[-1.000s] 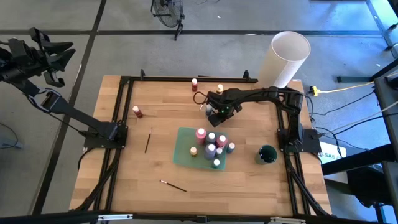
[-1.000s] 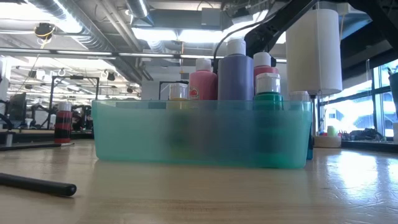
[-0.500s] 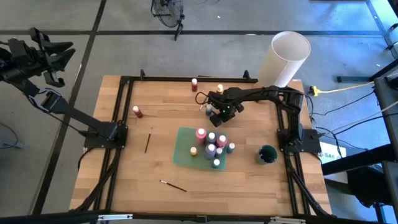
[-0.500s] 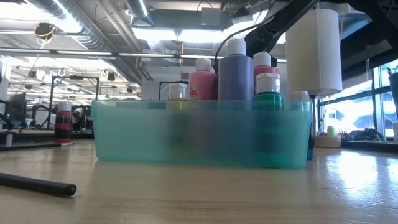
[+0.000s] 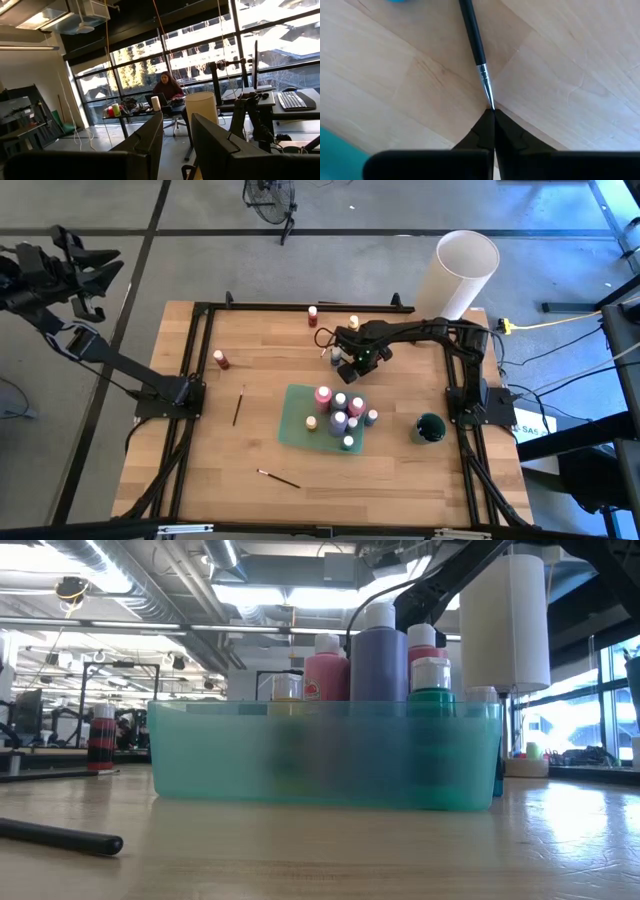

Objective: Pick & Place Paint Supplies
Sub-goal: Put the black eyeshadow brush into the green cup

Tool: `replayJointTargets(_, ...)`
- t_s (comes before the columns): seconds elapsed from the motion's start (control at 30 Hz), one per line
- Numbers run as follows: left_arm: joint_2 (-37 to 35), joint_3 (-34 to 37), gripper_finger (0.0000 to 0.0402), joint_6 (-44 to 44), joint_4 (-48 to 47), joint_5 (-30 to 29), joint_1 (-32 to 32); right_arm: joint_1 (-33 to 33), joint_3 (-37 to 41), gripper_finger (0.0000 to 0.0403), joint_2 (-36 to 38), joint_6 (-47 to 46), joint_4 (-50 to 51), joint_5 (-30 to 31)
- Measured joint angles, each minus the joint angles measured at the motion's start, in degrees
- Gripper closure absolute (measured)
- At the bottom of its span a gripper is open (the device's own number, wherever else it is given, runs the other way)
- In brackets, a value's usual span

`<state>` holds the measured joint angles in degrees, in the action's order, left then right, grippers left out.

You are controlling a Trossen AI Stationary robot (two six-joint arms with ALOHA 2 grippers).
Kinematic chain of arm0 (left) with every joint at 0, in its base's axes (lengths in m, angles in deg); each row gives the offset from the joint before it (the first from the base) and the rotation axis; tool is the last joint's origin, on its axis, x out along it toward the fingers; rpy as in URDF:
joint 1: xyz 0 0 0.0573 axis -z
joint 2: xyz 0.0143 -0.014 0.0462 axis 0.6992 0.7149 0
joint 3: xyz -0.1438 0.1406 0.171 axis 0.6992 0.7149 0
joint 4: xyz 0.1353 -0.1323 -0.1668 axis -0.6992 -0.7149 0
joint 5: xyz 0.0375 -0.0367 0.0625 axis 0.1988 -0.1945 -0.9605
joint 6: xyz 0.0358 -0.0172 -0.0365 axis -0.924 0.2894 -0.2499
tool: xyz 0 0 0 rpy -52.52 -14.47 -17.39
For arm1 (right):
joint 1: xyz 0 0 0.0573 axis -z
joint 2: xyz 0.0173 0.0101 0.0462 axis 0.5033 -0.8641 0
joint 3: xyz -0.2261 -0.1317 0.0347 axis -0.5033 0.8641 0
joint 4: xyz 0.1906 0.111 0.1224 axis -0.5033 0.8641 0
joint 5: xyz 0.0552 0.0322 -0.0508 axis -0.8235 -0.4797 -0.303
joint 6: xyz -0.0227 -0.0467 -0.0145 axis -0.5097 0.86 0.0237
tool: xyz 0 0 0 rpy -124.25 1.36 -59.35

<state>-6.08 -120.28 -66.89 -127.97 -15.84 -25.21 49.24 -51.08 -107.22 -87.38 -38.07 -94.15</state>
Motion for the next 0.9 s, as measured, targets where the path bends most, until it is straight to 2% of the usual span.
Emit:
replayJointTargets(0.33, 0.4, 0.0, 0.0304, 0.0, -0.1, 0.7, 0.0, 0.9, 0.0, 0.0402, 0.6, -0.7, -0.3, -0.2)
replayJointTargets(0.7, 0.4, 0.0, 0.0304, -0.1, -0.1, 4.4, 0.0, 0.9, 0.2, 0.0403, 2.7, -3.2, 1.9, 2.5)
replayJointTargets(0.9, 0.4, 0.0, 0.0304, 0.0, -0.1, 4.5, 0.0, 1.0, 0.0, 0.0403, 6.2, -4.6, 3.2, 4.5)
